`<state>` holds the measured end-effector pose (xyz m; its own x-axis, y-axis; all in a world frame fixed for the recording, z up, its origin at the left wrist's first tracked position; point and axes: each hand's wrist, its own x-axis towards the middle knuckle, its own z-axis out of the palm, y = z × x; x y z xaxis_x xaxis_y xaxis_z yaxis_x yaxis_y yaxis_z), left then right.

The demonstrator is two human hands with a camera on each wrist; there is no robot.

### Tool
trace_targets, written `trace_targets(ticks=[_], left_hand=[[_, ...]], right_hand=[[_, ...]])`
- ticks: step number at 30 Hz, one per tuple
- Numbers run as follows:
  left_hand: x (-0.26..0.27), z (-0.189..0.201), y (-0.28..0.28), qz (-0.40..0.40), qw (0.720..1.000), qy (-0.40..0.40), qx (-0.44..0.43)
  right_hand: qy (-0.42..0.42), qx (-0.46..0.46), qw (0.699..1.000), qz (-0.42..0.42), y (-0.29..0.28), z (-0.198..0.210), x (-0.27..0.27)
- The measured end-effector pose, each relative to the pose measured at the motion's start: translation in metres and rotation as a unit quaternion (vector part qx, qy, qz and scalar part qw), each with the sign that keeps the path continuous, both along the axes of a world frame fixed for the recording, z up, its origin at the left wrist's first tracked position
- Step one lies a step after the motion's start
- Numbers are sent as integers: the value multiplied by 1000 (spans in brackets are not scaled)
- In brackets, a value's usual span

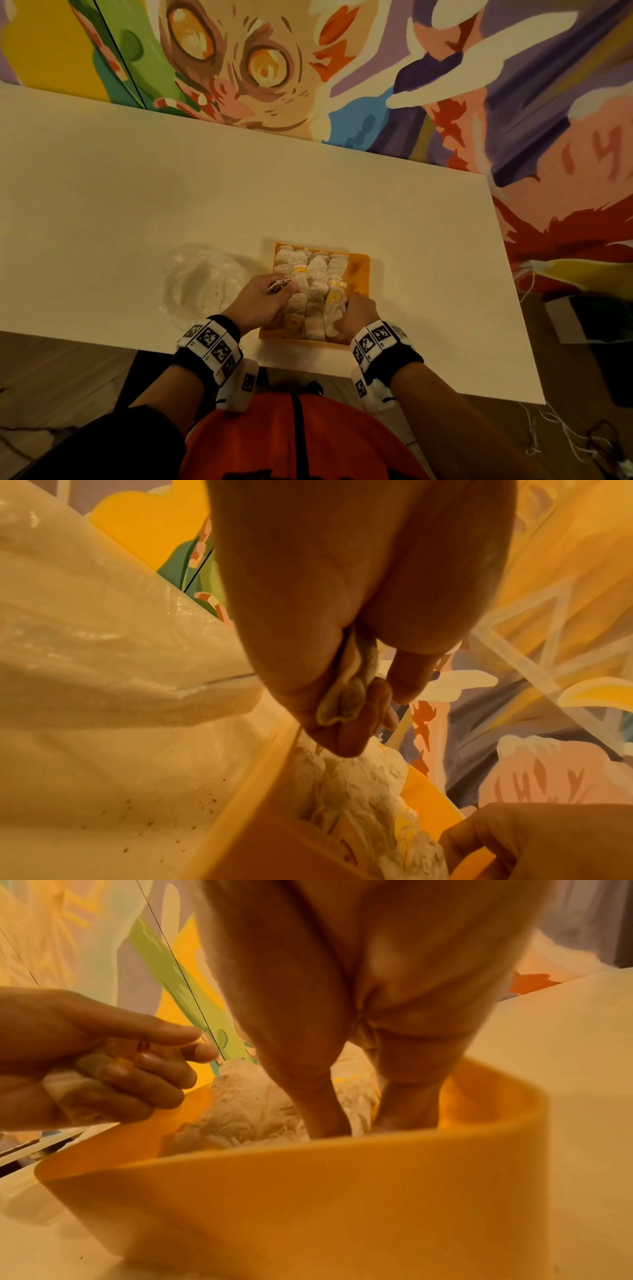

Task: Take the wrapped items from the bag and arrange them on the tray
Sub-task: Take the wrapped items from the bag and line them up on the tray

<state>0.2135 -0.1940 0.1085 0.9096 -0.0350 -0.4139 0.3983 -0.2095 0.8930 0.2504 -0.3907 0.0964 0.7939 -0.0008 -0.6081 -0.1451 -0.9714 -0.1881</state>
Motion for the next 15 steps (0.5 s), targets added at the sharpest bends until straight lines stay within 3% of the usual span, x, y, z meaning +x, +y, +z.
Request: trace_targets(ticks=[15], left_hand=[[-1,-2,0,0,1000,-11,13]], right_hand=[[-19,48,998,-47,6,-11,2]])
